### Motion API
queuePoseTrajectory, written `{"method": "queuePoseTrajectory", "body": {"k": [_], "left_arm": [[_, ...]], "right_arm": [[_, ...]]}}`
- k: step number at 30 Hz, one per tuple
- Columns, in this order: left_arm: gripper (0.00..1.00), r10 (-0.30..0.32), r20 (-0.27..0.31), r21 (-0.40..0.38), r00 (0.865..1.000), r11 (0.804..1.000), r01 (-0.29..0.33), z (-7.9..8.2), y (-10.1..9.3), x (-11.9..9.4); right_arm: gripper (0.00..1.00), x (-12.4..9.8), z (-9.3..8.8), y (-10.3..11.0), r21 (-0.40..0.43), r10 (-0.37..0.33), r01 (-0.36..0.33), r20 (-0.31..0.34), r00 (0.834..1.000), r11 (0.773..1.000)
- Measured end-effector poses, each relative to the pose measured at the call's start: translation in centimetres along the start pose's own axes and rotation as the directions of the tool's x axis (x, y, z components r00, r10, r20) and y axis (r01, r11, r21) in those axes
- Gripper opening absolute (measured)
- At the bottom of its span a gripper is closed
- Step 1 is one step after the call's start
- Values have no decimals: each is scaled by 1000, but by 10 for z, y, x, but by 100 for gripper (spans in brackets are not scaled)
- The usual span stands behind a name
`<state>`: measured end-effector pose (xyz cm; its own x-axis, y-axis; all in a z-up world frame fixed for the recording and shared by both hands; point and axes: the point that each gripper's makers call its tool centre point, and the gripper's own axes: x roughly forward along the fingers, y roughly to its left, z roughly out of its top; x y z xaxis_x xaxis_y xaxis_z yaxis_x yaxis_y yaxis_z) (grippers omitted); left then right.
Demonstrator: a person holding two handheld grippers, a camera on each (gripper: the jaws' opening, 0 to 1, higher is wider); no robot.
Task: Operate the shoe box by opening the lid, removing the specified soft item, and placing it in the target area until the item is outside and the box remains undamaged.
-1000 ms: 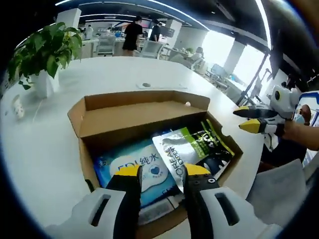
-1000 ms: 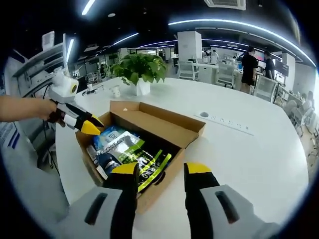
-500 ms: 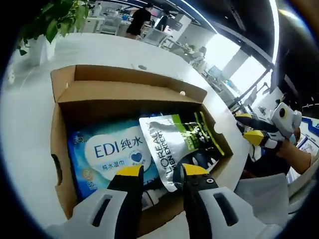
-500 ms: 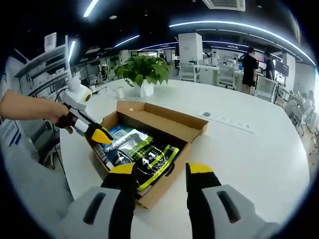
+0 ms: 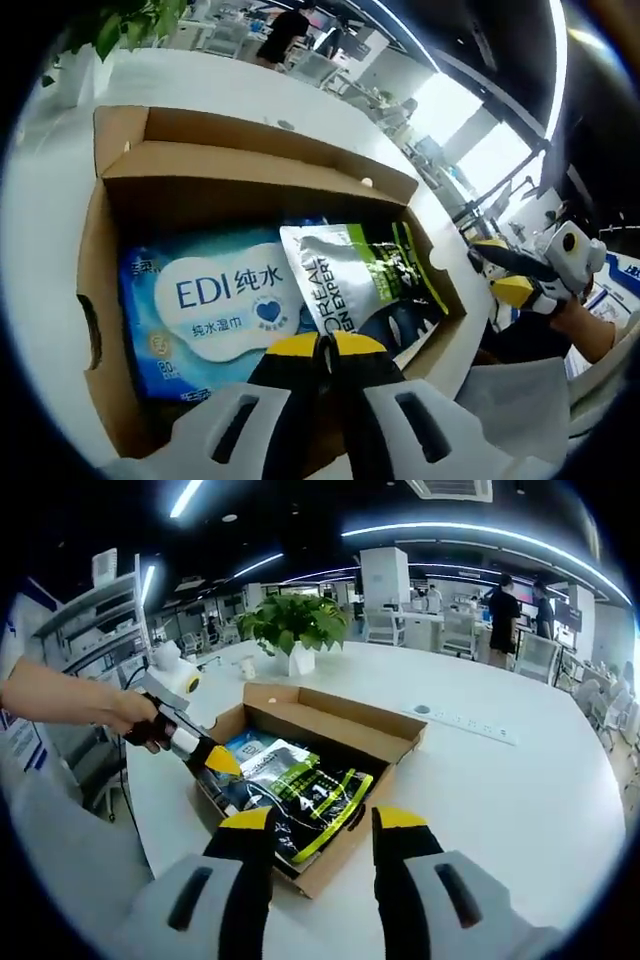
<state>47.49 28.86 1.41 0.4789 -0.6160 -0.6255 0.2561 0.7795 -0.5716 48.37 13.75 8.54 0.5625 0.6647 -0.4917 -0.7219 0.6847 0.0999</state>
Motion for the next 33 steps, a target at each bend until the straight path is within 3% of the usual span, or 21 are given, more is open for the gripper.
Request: {"method": "queuePoseTrajectory", "body": {"k": [4, 13, 18, 22, 33], "left_arm": [[0, -3, 6, -18, 1000, 1000, 3, 1, -1, -1], [0, 43, 38, -35, 998, 999, -42, 6, 19, -26], [0, 61, 53, -37, 997, 998, -59, 7, 25, -33], [0, 82, 54, -22, 995, 997, -80, 9, 29, -34], [0, 148, 35, 47, 988, 988, -150, 11, 38, -34]], "right_arm": [[36, 6, 2, 3, 1, 11, -11, -5, 1000, 1000], [31, 28, 11, 16, 8, 56, -56, -3, 998, 998], [30, 46, 8, 25, 15, 83, -82, -43, 996, 997], [31, 60, -3, 27, 49, 92, -87, -117, 989, 995], [28, 78, -11, 33, 77, 101, -87, -192, 976, 993]]}}
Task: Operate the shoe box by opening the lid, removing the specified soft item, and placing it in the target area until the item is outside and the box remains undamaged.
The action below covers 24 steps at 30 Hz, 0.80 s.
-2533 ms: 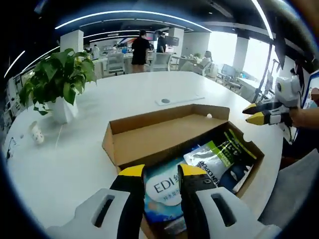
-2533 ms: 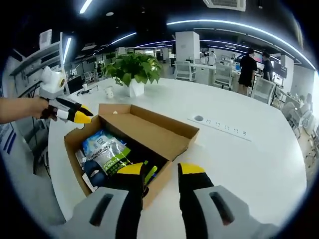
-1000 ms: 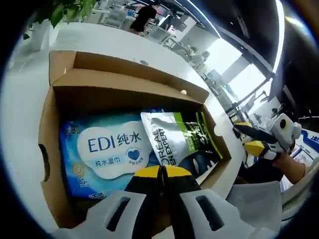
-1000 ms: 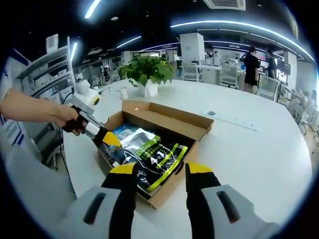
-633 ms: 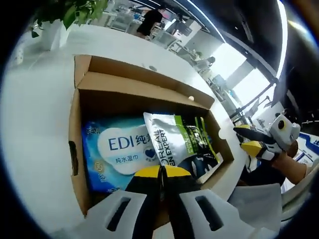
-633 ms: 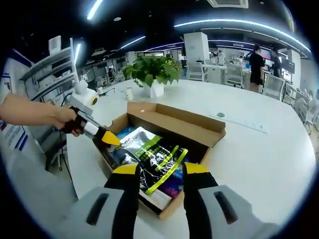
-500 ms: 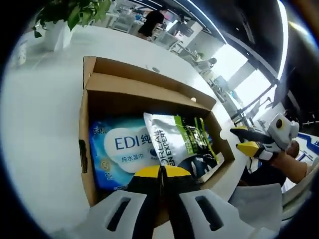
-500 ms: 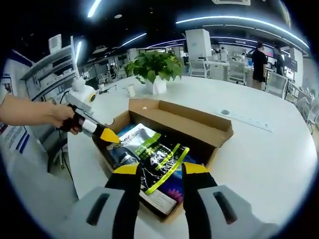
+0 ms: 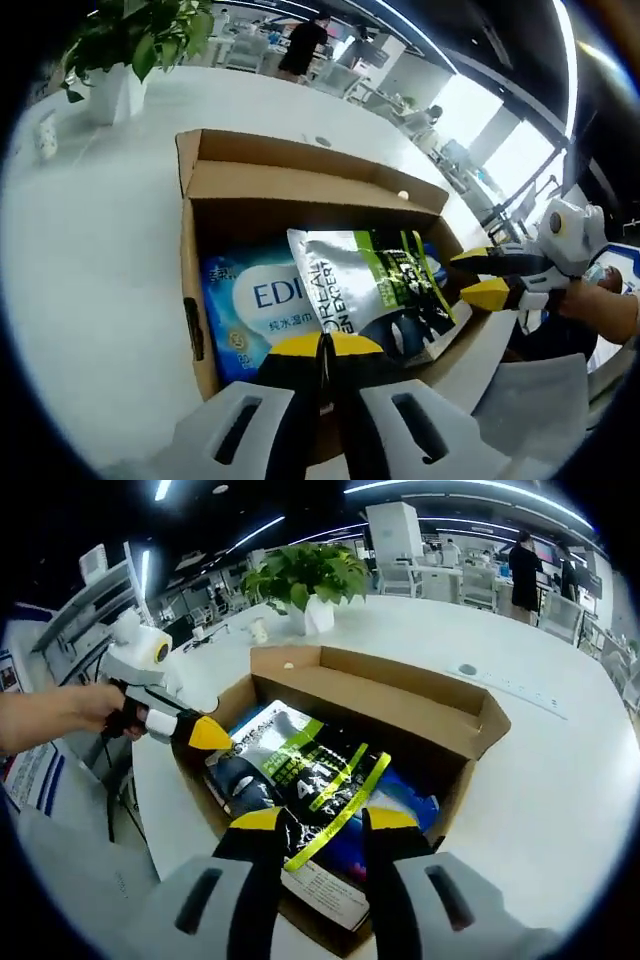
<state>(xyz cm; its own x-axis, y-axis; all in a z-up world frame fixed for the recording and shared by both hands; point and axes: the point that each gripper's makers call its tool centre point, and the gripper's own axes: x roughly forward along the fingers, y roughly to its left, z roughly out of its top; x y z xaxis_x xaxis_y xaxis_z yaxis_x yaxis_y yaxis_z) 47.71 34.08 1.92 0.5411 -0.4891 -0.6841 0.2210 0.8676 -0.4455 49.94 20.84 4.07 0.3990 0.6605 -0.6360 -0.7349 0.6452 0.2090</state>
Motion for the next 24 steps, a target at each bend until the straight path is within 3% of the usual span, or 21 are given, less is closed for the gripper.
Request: {"method": "queuePoseTrajectory", "body": {"k": [7, 15, 19, 24], "left_arm": [[0, 34, -28, 51, 999, 998, -33, -3, 4, 6], [0, 31, -18, 42, 999, 999, -30, -1, 7, 6], [0, 28, -13, 31, 1000, 999, -28, -1, 9, 7], [0, 35, -22, 44, 999, 998, -34, -4, 11, 8]], "right_arm": [[26, 10, -9, 4, 15, 9, -8, -59, 998, 1000], [23, 15, -15, 2, 37, 4, -1, -84, 996, 999], [18, 13, -17, -6, 60, -36, 43, -104, 994, 997], [19, 16, -21, -1, 74, -16, 24, -111, 994, 997]]}}
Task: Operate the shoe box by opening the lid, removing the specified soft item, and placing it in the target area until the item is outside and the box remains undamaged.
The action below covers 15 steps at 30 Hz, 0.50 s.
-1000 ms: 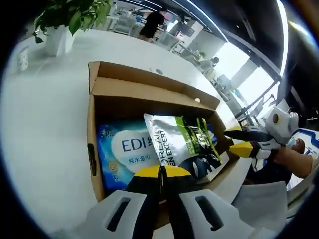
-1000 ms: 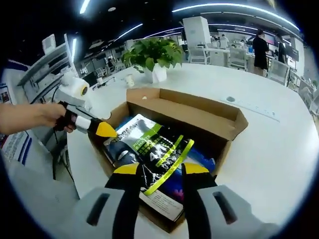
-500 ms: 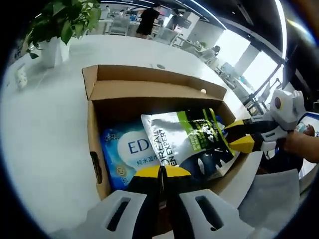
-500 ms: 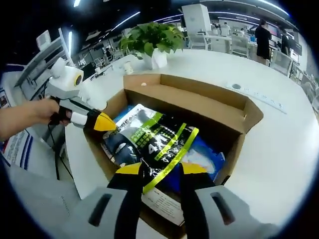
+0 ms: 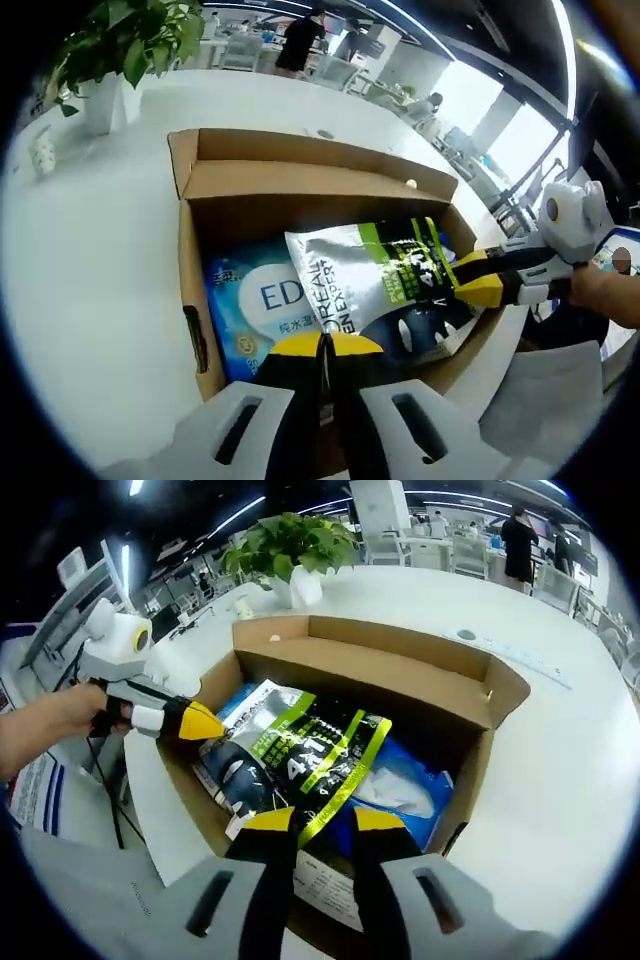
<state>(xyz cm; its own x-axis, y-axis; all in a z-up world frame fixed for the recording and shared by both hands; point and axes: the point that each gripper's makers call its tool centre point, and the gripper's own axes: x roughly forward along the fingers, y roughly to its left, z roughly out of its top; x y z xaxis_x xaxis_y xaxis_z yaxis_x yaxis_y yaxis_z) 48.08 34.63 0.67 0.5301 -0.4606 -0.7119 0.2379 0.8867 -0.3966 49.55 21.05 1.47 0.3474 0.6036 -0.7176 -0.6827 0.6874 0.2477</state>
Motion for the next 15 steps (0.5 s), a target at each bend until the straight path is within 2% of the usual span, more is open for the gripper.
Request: {"method": "queuePoseTrajectory", "body": {"k": [6, 11, 15], "left_arm": [[0, -5, 10, -10, 1000, 1000, 5, 1, 1, 0], [0, -5, 37, -25, 999, 1000, 6, 5, 1, -6], [0, -20, 61, -54, 998, 998, 23, 10, -4, -11]], "right_arm": [[16, 4, 4, 2, 23, 10, -11, 12, 1000, 1000], [3, -3, 9, 0, 48, 5, -7, 42, 999, 999], [1, -7, 16, 3, 92, 17, -24, 75, 997, 995]]}}
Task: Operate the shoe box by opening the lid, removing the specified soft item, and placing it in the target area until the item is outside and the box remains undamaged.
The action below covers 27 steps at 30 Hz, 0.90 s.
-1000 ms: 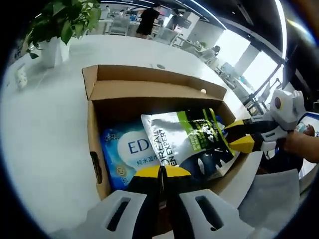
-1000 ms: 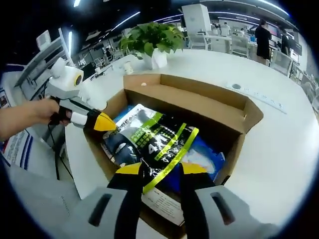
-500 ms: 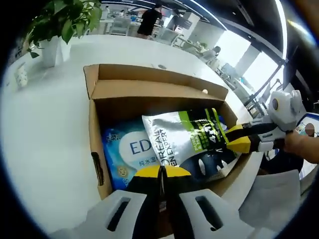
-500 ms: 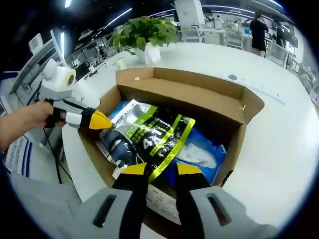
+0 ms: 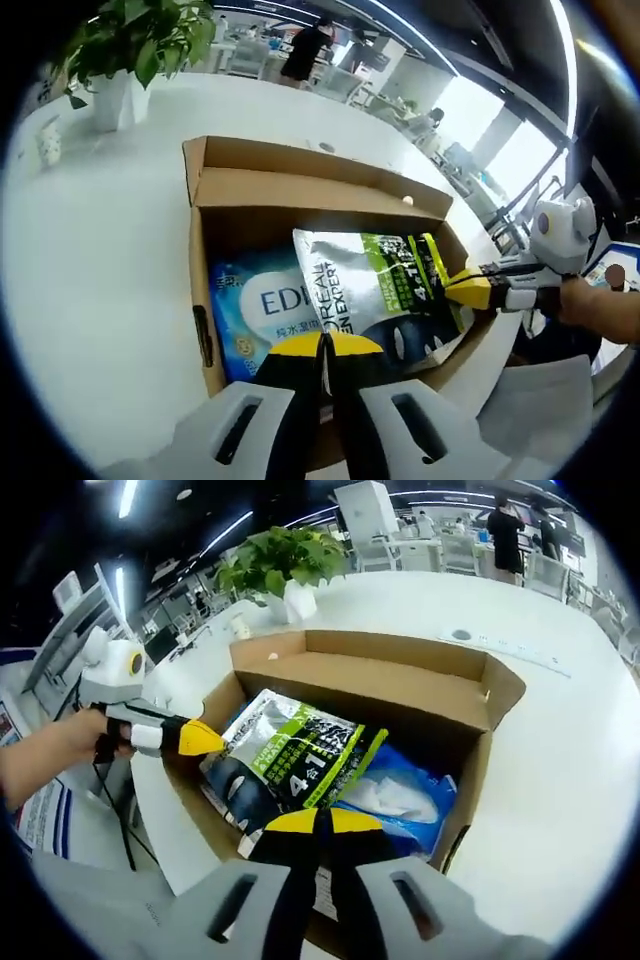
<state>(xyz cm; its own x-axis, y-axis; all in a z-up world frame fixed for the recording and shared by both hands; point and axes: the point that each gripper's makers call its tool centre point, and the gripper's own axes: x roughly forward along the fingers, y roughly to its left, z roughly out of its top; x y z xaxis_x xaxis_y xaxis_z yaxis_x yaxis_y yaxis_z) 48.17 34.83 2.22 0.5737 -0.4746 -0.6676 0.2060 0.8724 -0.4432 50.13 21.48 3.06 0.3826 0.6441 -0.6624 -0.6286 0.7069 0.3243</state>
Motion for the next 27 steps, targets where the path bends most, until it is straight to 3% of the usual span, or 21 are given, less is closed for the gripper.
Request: {"method": "queuePoseTrajectory", "body": {"k": [6, 15, 27], "left_arm": [[0, 0, 15, -24, 1000, 1000, 1, 5, -7, -8], [0, -8, 36, -2, 999, 1000, 8, 17, -36, -14], [0, -31, 52, 38, 998, 999, 29, 36, -79, -15]], "right_arm": [[0, -12, 17, 0, 79, 13, -17, 59, 998, 997], [0, -39, 33, -8, 105, -1, -11, 109, 994, 994], [0, -77, 42, -27, 132, -26, 6, 146, 989, 991]]}}
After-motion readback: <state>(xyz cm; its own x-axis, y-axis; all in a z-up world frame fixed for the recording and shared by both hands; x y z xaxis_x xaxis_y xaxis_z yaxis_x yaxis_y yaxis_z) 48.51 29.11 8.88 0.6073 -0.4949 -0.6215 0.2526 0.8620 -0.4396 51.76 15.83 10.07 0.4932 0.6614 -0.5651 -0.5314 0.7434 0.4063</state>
